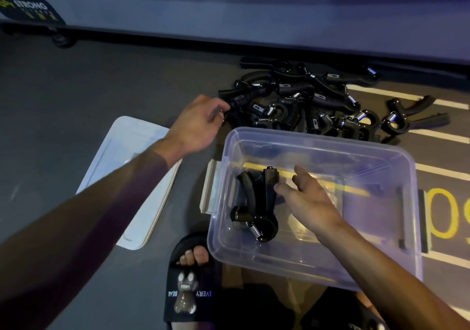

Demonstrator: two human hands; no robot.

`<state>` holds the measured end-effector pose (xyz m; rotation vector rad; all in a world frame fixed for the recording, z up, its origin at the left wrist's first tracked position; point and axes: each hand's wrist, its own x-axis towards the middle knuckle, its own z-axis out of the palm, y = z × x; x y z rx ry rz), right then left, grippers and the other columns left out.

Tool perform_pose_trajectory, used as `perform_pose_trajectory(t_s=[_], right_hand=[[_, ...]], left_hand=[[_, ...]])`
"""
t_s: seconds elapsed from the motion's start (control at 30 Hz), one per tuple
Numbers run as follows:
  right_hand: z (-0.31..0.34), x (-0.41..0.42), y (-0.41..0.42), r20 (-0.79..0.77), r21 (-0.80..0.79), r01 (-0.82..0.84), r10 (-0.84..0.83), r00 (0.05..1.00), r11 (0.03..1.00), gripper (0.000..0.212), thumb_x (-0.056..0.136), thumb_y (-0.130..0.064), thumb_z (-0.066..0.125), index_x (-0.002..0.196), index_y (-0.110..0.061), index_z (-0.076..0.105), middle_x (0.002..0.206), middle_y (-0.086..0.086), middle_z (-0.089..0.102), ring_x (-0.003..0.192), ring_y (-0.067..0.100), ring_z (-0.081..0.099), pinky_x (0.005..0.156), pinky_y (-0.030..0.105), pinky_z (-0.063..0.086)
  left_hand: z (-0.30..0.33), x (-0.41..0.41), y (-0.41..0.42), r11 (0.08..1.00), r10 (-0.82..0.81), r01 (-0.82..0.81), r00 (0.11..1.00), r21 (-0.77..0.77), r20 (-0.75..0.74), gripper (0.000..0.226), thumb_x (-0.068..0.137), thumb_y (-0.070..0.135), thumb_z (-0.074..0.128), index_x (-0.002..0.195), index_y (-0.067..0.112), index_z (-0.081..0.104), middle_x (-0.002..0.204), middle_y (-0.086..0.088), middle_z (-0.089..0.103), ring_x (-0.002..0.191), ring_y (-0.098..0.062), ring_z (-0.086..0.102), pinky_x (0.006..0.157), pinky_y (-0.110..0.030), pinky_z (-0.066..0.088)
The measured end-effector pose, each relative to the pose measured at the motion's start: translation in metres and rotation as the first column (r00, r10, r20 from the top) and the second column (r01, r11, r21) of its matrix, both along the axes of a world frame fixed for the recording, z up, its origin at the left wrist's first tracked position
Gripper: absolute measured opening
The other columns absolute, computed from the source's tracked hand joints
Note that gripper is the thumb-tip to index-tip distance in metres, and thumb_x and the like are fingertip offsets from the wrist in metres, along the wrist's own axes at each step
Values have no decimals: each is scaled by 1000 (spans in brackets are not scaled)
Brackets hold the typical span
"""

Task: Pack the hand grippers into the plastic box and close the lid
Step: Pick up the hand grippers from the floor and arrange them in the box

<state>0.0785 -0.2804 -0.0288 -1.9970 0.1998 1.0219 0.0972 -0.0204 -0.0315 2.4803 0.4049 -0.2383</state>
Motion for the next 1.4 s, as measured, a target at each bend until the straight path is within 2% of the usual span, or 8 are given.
perform_pose_trajectory(t_s=[0.1,0.23,0.33,0.6,0.77,1.03,1.27,1.4], right_hand=[[5,7,3,41,-1,-56,56,998,998,69,93,-29,57,154,-27,24,116,-4,59,113,13,50,90,23,31],[5,9,6,73,-16,-120,121,990,993,67,93,-32,56,153,-29,27,147,-4,47,136,16,41,93,20,27],[6,11,4,108,-12,-143,143,984,990,64,94,-32,56,152,-28,29,146,-5,47,123,8,45,91,17,26],[15,11,6,364,24,-103,87,927,994,44,93,-25,59,136,-28,51,131,-18,53,84,-23,51,72,-7,31],[36,8,6,561,153,-48,-47,827,987,31,92,-24,61,122,-31,59,123,-21,60,107,-13,54,95,6,39],[79,8,9,815,173,-189,-33,578,967,32,91,-32,66,122,-28,60,116,-10,62,111,5,57,92,23,43],[81,-2,-4,727,179,-308,85,682,935,11,87,-23,70,97,-25,67,82,-15,68,82,3,63,71,11,45],[55,0,-18,630,131,-271,131,765,954,4,91,-29,65,93,-25,66,81,-10,70,79,6,66,75,30,53]], left_hand=[[-6,33,-1,989,-97,111,985,98,-142,36,104,23,49,137,35,56,147,-3,39,140,-27,31,118,-37,26],[-19,58,-12,970,-180,217,944,106,-278,42,105,33,48,147,37,46,158,-7,28,145,-32,23,119,-45,23],[-27,66,-13,965,-201,244,921,92,-333,45,106,40,45,150,37,42,159,-11,28,148,-34,23,120,-46,22],[5,48,3,999,3,-13,965,36,262,21,100,27,59,114,32,74,108,2,69,99,-17,64,90,-28,49],[59,8,-1,1000,-7,0,856,14,517,25,102,31,56,124,24,66,103,16,64,87,-2,57,83,-24,45],[123,-41,-42,974,-102,189,858,-125,503,24,101,34,60,114,15,68,97,5,71,87,-13,67,79,-34,54],[103,-59,-59,927,-62,214,897,-308,438,25,100,36,60,115,19,69,99,5,74,94,-14,71,86,-40,57],[73,-64,-51,948,-41,157,923,-276,384,36,99,36,57,134,24,59,113,12,68,103,-11,64,92,-31,51]])
